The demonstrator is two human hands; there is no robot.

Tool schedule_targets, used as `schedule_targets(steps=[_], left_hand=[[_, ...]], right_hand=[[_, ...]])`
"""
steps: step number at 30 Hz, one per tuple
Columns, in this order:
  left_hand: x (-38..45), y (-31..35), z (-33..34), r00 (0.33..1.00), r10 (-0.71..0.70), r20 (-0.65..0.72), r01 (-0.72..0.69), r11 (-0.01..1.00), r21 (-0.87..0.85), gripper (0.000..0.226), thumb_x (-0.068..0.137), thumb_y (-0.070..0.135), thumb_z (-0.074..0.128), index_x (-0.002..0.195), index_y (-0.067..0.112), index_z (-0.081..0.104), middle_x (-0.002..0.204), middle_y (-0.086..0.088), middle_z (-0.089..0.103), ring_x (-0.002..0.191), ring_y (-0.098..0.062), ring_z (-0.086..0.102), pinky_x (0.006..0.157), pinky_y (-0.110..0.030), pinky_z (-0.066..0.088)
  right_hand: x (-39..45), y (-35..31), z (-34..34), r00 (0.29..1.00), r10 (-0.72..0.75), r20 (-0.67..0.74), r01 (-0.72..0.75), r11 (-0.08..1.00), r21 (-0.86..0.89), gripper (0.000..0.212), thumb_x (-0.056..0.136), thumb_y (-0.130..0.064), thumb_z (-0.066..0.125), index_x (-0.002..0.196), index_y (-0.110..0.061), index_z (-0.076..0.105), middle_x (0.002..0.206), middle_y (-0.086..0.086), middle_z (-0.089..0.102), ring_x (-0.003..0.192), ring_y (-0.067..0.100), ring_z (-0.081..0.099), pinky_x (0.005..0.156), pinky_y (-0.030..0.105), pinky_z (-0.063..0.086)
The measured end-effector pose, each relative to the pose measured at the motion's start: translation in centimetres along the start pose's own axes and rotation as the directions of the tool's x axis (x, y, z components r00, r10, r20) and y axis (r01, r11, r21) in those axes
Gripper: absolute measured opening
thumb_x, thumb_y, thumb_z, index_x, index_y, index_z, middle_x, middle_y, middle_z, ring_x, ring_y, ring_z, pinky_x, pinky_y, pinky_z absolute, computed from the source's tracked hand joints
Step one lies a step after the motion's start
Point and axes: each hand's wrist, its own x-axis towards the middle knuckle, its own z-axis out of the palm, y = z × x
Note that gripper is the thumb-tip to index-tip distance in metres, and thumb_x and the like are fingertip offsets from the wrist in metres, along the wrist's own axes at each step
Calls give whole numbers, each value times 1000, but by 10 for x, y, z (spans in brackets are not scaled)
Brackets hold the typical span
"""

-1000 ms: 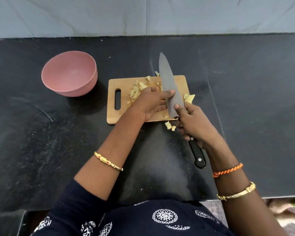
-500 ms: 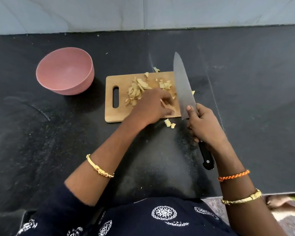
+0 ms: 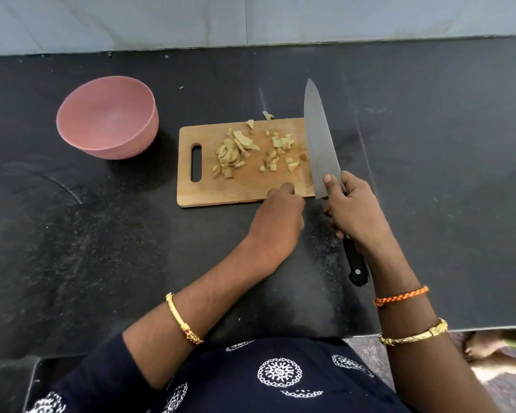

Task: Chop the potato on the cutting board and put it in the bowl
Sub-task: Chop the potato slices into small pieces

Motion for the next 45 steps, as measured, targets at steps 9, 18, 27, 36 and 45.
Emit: schedule_targets(steps=[9, 18, 27, 36, 45], left_hand=[[14, -3, -28, 976, -120, -183, 101, 989, -111, 13, 80, 13, 67, 92, 8, 70, 96, -5, 58, 82, -15, 52, 71, -20, 39], [61, -26, -35, 900, -73, -431, 16, 991, -134, 27, 84, -7, 53, 96, 6, 73, 97, -9, 69, 88, -20, 63, 77, -20, 47], [79, 17, 1, 973, 37, -228, -31, 999, 31, 29, 85, 30, 65, 99, 4, 64, 97, -13, 62, 94, -26, 54, 72, -30, 38], [68, -11, -33, 923, -220, -317, 60, 893, -445, 14, 82, 15, 60, 80, 3, 68, 75, -11, 66, 67, -17, 56, 57, -21, 43], [53, -68, -49, 776, -580, -247, 77, 476, -876, 6, 84, 17, 67, 80, 22, 67, 74, 7, 67, 67, -2, 63, 66, -21, 54]], right_hand=[[4, -7, -6, 1000, -17, -15, 18, 998, 55, 31, 100, -34, 40, 83, -9, 48, 65, 4, 48, 45, 14, 40, 34, 22, 34], [9, -1, -26, 995, 52, -89, -41, 992, 120, 26, 99, -35, 41, 84, -14, 44, 60, 0, 46, 40, 14, 38, 39, 28, 36], [13, 8, -23, 991, 70, -117, -56, 991, 120, 35, 98, -36, 40, 86, -3, 46, 63, 6, 43, 38, 15, 37, 39, 27, 33], [0, 13, -10, 989, 65, -135, -73, 996, -60, 34, 98, -34, 40, 72, -13, 42, 69, 9, 56, 64, 27, 52, 61, 41, 48], [6, -9, -6, 989, 139, -47, -147, 950, -275, 29, 99, -30, 36, 78, -13, 47, 80, 8, 55, 80, 32, 56, 73, 39, 49]])
